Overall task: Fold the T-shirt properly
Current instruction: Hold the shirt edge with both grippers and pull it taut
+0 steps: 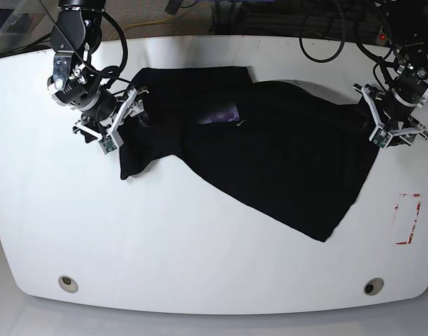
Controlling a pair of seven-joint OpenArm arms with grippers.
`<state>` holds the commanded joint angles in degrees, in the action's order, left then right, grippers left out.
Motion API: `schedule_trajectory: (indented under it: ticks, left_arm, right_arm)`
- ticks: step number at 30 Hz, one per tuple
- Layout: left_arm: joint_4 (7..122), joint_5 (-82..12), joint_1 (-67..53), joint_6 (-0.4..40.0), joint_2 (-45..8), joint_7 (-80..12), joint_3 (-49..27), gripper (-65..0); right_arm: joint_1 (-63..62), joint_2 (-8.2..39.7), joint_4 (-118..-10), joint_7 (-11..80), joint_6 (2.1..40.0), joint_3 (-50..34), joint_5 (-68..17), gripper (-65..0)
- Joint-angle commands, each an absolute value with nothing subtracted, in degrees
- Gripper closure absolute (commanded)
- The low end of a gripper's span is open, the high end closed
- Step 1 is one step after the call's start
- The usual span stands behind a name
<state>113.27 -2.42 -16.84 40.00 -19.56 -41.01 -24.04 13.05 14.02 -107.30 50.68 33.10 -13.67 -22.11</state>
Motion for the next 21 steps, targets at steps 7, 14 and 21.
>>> schedule_trajectory:
  ticks: [7, 14, 21]
  left_arm:
    - [113.1, -2.42, -16.92, 40.0, -19.65, -41.01, -24.13, -37.4]
    - [112.4, -2.42, -17.89, 40.0, -19.38, -41.01, -24.04, -37.4]
    - [112.31, -2.42, -18.07, 40.0, -19.3, -41.01, -24.04, -37.4]
  right_arm:
    - [16.04, 12.62, -112.92, 50.68, 32.66, -14.02, -26.24, -47.2]
    - [16.75, 12.0, -113.36, 50.68, 33.1, -13.49, -26.68, -47.2]
    - [15.96, 10.95, -110.11, 50.42, 33.1, -13.49, -26.24, -47.2]
